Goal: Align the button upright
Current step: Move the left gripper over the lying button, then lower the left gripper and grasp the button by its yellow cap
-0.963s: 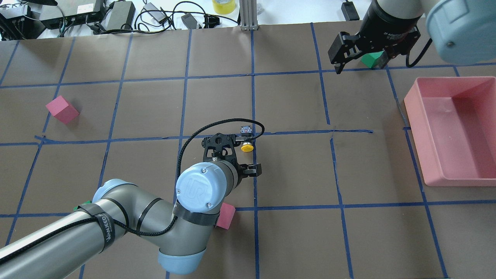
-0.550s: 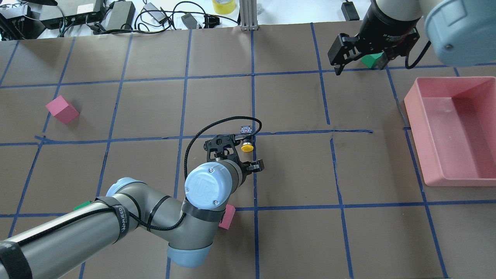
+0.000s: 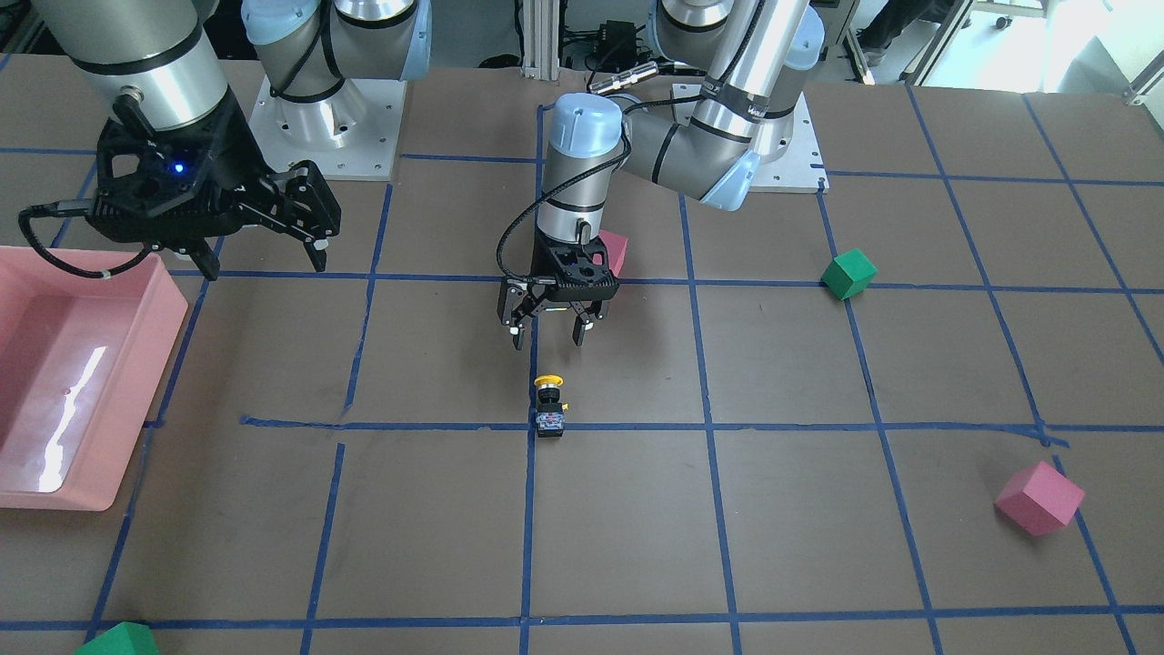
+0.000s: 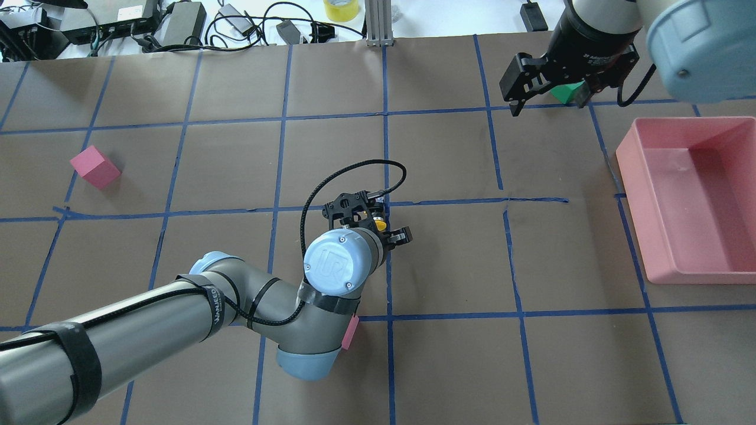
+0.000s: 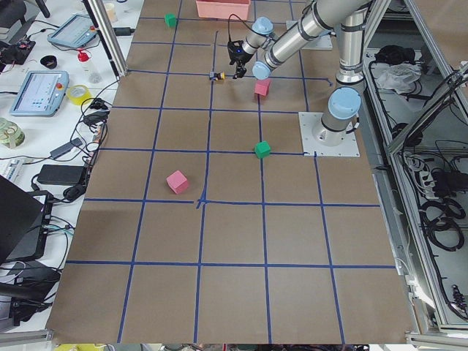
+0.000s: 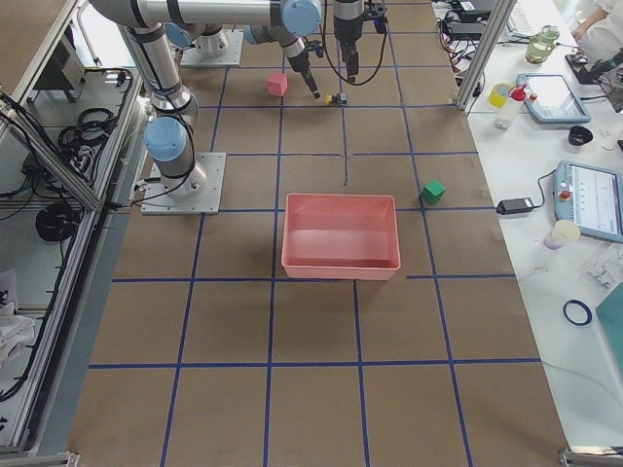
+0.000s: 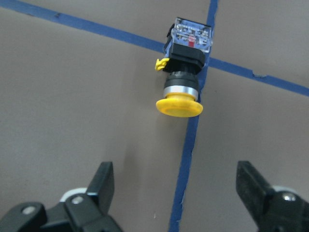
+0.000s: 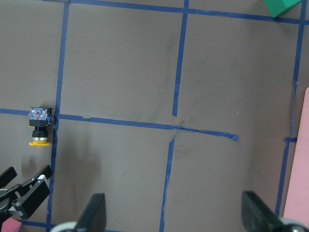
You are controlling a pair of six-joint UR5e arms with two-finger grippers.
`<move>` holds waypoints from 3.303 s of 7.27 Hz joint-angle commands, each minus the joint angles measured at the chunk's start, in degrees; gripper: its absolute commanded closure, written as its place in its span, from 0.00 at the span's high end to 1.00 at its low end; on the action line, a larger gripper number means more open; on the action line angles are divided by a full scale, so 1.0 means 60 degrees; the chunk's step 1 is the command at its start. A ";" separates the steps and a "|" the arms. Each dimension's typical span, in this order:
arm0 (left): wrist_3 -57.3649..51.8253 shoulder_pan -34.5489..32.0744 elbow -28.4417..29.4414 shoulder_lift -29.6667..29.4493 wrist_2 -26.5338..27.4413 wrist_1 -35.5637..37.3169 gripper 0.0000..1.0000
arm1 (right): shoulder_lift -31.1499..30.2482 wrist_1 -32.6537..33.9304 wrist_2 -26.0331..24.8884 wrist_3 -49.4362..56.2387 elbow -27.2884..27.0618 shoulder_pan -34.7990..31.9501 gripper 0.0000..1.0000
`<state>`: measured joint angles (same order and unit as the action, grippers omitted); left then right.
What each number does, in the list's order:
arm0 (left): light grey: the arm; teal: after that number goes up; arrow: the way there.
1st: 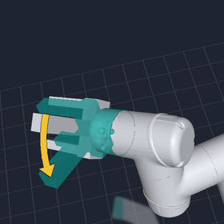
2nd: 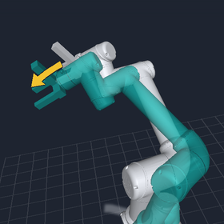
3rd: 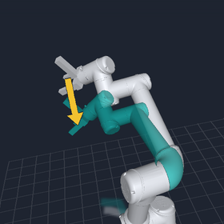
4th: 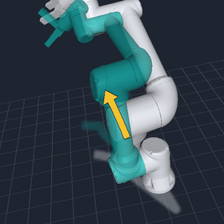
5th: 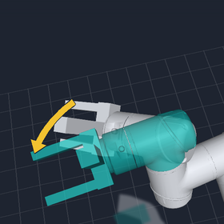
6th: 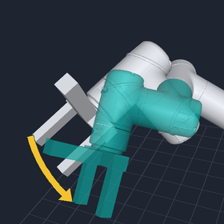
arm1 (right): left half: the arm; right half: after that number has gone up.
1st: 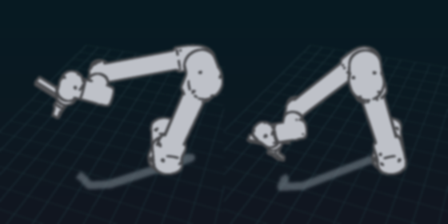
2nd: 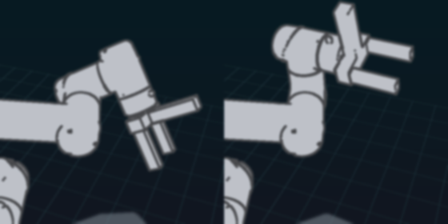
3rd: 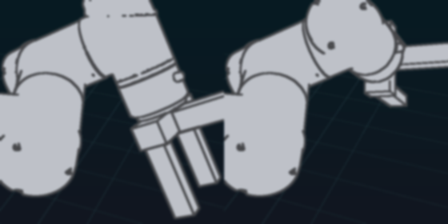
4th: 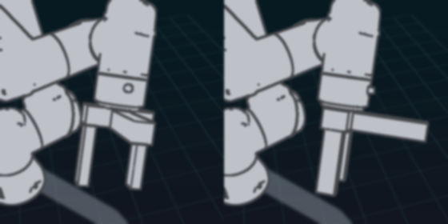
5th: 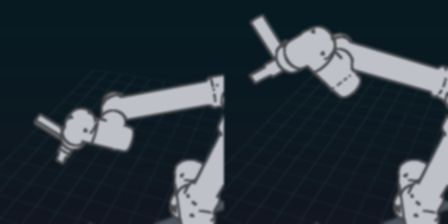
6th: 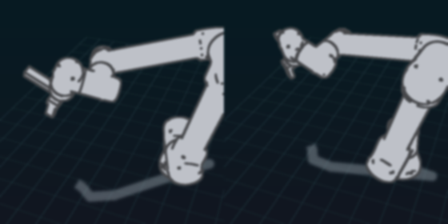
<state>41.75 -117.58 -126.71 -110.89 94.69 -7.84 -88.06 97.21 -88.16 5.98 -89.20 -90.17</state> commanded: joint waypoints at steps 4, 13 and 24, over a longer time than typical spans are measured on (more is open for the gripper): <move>-0.0644 -0.0149 0.0874 -0.0941 0.0463 0.0003 0.84 | 0.0014 0.0000 0.0000 0.0000 -0.0001 -0.0002 1.00; -0.2007 -0.0149 0.1109 -0.1249 0.0874 -0.0026 0.83 | 0.0014 0.0000 0.0000 0.0029 -0.0016 -0.0002 1.00; -0.3208 -0.0061 0.2889 -0.0709 0.0888 -0.4448 0.00 | 0.0000 0.0015 0.0000 0.0059 -0.0016 -0.0002 1.00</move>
<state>22.61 -118.14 -113.35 -116.27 100.02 -24.59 -88.03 97.29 -88.15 6.27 -89.30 -90.18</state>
